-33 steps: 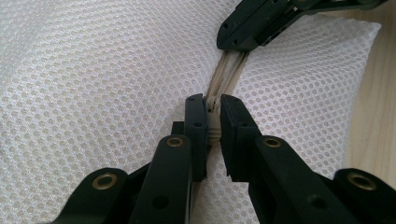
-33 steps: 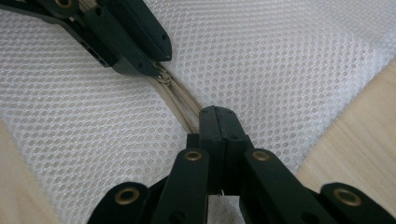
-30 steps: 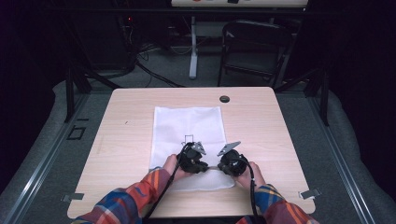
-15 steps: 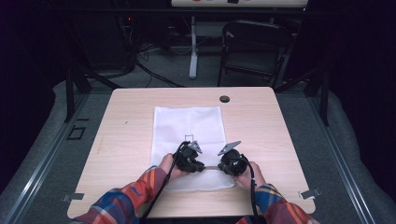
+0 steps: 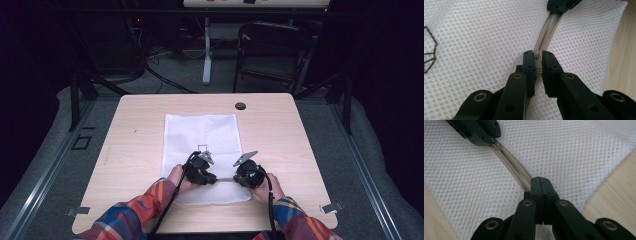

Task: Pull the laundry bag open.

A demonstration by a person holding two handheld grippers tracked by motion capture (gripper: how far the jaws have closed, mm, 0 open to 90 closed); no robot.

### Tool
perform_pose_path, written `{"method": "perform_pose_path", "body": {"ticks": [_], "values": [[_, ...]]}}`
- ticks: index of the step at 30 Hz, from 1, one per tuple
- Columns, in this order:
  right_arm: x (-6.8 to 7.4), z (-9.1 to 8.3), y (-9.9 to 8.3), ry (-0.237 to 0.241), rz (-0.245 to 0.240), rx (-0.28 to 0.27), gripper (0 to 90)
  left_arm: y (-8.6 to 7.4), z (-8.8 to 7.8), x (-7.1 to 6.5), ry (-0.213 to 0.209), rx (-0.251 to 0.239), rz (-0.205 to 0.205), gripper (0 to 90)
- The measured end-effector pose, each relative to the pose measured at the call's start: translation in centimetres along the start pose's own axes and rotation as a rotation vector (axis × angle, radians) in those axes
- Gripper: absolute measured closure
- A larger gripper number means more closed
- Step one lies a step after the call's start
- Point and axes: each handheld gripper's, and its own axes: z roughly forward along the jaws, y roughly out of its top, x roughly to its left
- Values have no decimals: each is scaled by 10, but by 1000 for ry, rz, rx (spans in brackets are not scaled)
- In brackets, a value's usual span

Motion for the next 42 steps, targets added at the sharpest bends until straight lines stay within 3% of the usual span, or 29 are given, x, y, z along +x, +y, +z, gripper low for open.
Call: {"method": "perform_pose_path", "body": {"ticks": [42], "values": [[-2,-1,0,6,14,13,900,-32,-30,20,23,30,-80,812]]}}
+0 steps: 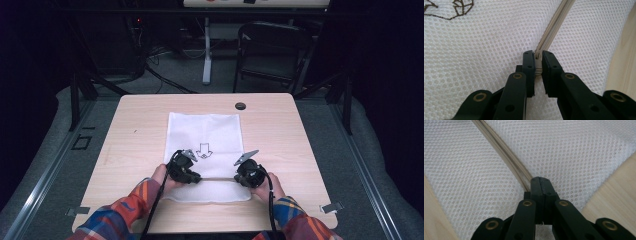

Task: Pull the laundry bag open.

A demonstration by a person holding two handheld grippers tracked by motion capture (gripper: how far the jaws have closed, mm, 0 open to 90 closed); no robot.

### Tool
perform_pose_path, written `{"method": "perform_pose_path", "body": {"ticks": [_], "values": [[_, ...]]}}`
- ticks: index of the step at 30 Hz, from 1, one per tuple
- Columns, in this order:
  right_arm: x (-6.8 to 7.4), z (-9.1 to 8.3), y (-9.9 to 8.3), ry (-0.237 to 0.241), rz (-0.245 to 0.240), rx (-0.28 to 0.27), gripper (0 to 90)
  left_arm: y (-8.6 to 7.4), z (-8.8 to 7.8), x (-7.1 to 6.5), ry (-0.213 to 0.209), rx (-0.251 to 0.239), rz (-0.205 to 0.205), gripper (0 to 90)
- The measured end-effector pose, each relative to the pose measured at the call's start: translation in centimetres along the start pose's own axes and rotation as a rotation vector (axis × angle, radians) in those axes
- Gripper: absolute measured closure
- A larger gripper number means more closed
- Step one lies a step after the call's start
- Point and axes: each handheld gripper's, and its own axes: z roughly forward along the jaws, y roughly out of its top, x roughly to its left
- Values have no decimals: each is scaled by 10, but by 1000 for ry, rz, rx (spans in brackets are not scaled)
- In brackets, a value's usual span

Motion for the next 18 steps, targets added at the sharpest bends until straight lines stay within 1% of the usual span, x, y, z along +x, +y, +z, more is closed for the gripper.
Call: {"method": "perform_pose_path", "body": {"ticks": [4,8,17,18], "values": [[0,0,0,-2,2,1,900,-3,-4,2,3,3,-10,812],[0,0,0,1,5,0,900,-7,-8,6,16,5,-19,812],[-1,0,0,3,7,1,900,-13,-13,10,16,11,-34,812],[0,0,0,8,12,-4,900,-13,-13,10,20,9,-41,812]]}}
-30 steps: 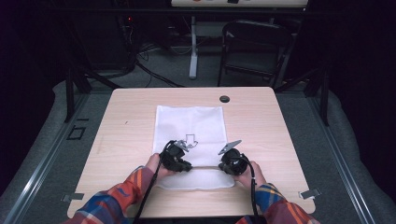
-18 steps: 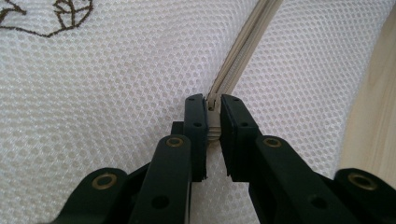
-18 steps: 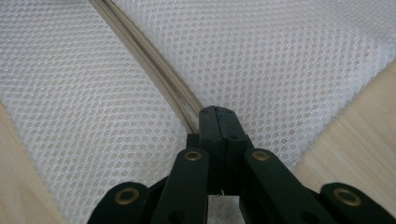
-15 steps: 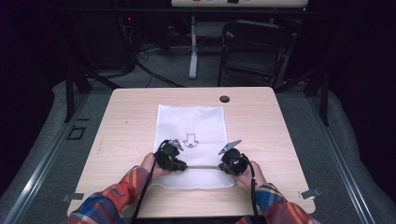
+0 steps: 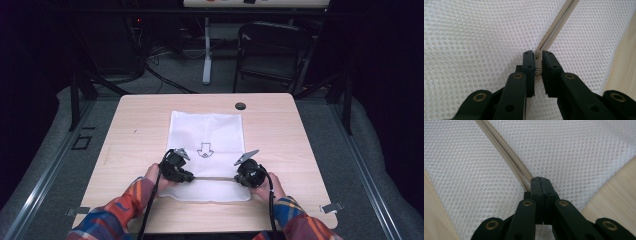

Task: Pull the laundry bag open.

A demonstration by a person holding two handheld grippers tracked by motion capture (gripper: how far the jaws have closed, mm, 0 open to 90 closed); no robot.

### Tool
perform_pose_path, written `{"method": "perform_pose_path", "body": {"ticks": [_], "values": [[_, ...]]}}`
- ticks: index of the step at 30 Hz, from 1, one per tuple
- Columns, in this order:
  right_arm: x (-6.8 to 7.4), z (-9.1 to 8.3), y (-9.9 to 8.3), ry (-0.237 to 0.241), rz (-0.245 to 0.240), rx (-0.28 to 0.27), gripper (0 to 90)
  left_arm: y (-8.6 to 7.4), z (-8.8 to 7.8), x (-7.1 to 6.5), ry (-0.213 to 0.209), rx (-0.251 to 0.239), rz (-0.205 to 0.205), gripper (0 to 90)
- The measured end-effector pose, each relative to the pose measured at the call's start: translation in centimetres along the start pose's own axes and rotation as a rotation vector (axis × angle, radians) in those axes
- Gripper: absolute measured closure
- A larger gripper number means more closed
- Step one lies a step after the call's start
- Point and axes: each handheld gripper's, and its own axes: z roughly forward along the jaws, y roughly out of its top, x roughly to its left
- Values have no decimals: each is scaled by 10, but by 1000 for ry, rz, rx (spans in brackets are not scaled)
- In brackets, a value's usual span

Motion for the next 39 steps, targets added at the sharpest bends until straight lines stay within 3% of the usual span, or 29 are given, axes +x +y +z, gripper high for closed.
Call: {"method": "perform_pose_path", "body": {"ticks": [29,30,31,39], "values": [[-1,0,0,2,-7,6,900,-33,-28,13,39,11,-67,812],[-1,0,0,3,-7,5,900,-34,-28,13,58,10,-70,813],[-1,0,0,2,-7,6,900,-35,-30,14,43,13,-71,813],[-1,0,0,4,-7,4,900,-44,-38,17,52,14,-93,812]]}}
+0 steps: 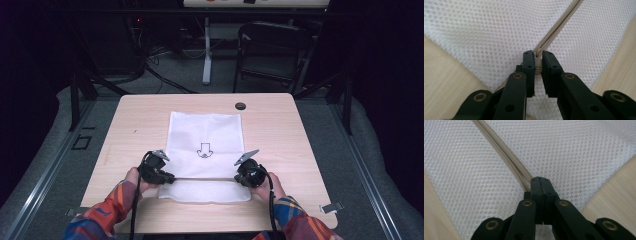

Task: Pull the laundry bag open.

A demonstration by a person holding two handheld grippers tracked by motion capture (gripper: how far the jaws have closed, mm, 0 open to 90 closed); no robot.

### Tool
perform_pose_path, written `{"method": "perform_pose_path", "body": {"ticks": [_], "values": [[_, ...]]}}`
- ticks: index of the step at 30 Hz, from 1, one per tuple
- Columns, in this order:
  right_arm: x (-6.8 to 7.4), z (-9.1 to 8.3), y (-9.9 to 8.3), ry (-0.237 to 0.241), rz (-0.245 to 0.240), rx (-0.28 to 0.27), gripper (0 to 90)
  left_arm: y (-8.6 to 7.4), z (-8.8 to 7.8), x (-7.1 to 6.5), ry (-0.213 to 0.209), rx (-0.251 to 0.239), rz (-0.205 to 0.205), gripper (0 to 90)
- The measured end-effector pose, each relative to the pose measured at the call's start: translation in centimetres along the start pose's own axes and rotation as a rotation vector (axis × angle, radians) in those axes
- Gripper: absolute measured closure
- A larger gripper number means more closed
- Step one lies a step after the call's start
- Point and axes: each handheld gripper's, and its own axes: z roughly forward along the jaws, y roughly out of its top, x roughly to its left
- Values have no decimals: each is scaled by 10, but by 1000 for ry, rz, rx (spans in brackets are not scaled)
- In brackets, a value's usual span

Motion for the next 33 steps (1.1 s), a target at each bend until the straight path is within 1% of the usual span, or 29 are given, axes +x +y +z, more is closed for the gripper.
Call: {"method": "perform_pose_path", "body": {"ticks": [6,9,10,12,14,16,17,18,19,20,21,22,23,24,26,27,28,29,31,32,33], "values": [[1,0,0,-3,3,-5,900,-9,-9,6,9,-10,-33,812],[1,0,0,-9,-1,0,900,-15,-14,10,25,-12,-43,811],[1,0,0,-9,-1,0,900,-17,-16,10,30,-15,-56,811],[1,0,0,-9,-1,0,900,-21,-19,13,32,-15,-67,811],[1,0,0,-9,-1,0,900,-25,-23,13,70,0,-58,811],[0,0,0,-9,-2,0,900,-32,-27,17,71,-3,-91,811],[1,0,0,-5,2,-3,900,-36,-28,20,47,-21,-111,811],[1,0,0,-2,3,-5,900,-39,-29,22,32,-29,-126,810],[0,0,0,-2,-1,-1,900,-40,-30,22,35,-28,-123,809],[0,0,0,-5,-5,4,900,-40,-30,21,53,-13,-124,806],[0,0,0,-5,-5,4,900,-41,-31,21,122,7,-112,864],[-1,-1,0,-6,-7,7,900,-44,-31,25,122,1,-130,896],[0,0,-1,-10,3,-1,900,-49,-33,31,86,-16,-168,895],[-1,0,-1,-11,3,0,900,-53,-33,35,55,-30,-189,883],[-1,-1,-1,-9,2,1,900,-58,-33,38,63,-34,-207,822],[-1,0,-1,-2,2,-6,900,-58,-34,38,58,-39,-202,816],[-1,0,-1,-2,5,-5,900,-57,-36,38,53,-56,-199,793],[-2,0,-1,-2,6,-5,900,-54,-37,36,57,-66,-193,761],[-1,-1,-1,3,-10,-19,808,-50,-38,34,65,-78,-186,642],[0,-3,1,2,-22,-26,723,-49,-39,33,72,-73,-182,549],[1,-6,2,-20,-41,-29,665,-48,-39,33,81,-68,-181,503]]}}
